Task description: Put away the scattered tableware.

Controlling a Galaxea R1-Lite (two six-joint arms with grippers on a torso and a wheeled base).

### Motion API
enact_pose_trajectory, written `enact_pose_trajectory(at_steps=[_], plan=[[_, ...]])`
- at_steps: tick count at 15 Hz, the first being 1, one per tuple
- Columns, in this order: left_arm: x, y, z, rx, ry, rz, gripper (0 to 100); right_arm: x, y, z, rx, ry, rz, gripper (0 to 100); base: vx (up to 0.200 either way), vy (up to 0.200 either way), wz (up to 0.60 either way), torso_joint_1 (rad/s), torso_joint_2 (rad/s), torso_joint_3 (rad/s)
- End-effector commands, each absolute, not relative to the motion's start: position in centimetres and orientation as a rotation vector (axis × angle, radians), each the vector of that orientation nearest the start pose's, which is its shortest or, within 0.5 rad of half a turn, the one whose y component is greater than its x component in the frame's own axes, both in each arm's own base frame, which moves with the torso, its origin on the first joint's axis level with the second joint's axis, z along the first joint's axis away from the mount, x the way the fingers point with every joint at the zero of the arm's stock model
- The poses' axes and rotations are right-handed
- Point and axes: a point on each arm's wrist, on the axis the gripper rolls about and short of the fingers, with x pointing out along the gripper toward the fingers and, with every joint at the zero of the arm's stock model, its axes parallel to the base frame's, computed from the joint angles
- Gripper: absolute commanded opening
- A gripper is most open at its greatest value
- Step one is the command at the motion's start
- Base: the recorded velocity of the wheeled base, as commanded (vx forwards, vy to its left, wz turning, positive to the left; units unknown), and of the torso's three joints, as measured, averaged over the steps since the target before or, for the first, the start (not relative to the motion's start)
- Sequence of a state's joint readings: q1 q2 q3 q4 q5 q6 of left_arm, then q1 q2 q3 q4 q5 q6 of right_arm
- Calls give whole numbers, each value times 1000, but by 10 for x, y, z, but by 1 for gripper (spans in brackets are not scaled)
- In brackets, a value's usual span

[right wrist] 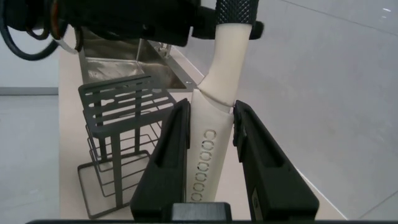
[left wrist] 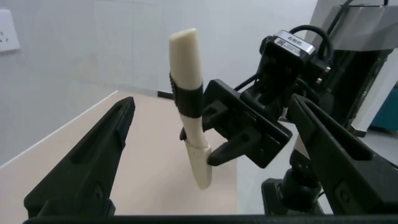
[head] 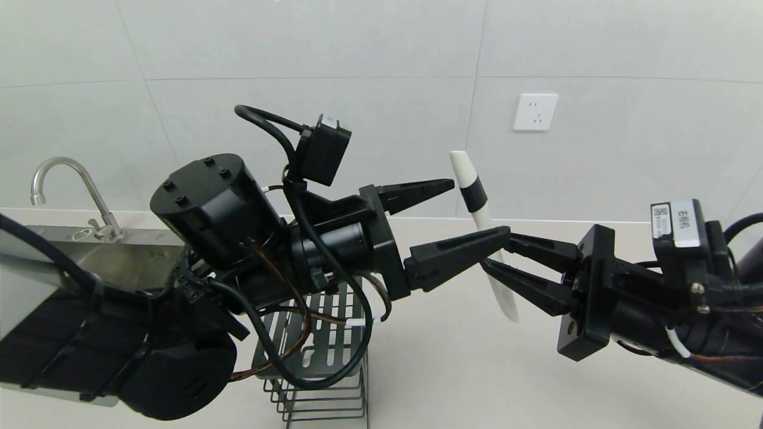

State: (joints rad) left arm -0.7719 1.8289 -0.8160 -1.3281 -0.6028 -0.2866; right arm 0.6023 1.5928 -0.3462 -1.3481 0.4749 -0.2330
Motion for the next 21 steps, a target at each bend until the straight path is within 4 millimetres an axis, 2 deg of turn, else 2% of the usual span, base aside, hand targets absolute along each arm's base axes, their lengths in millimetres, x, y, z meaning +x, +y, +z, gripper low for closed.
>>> enact_pose_trajectory(at_steps=[1, 4, 9, 17, 18, 21], plan=[[231, -241, 217, -280, -172, -1357, 100, 188, 144, 169, -202, -235, 1065, 0, 0, 0, 0, 0, 0, 0], [230, -244, 220, -293, -187, -1328, 100, 187, 144, 169, -203, -238, 1067, 0, 0, 0, 0, 0, 0, 0], [222, -259, 227, -331, -209, -1280, 100, 190, 143, 172, -203, -248, 1057, 0, 0, 0, 0, 0, 0, 0], [226, -263, 218, -330, -167, -1248, 100, 190, 140, 175, -205, -262, 1045, 0, 0, 0, 0, 0, 0, 0], [226, -263, 218, -330, -169, -1250, 0, 190, 140, 175, -205, -263, 1044, 0, 0, 0, 0, 0, 0, 0], [226, -263, 218, -331, -174, -1250, 0, 190, 141, 176, -205, -265, 1044, 0, 0, 0, 0, 0, 0, 0]])
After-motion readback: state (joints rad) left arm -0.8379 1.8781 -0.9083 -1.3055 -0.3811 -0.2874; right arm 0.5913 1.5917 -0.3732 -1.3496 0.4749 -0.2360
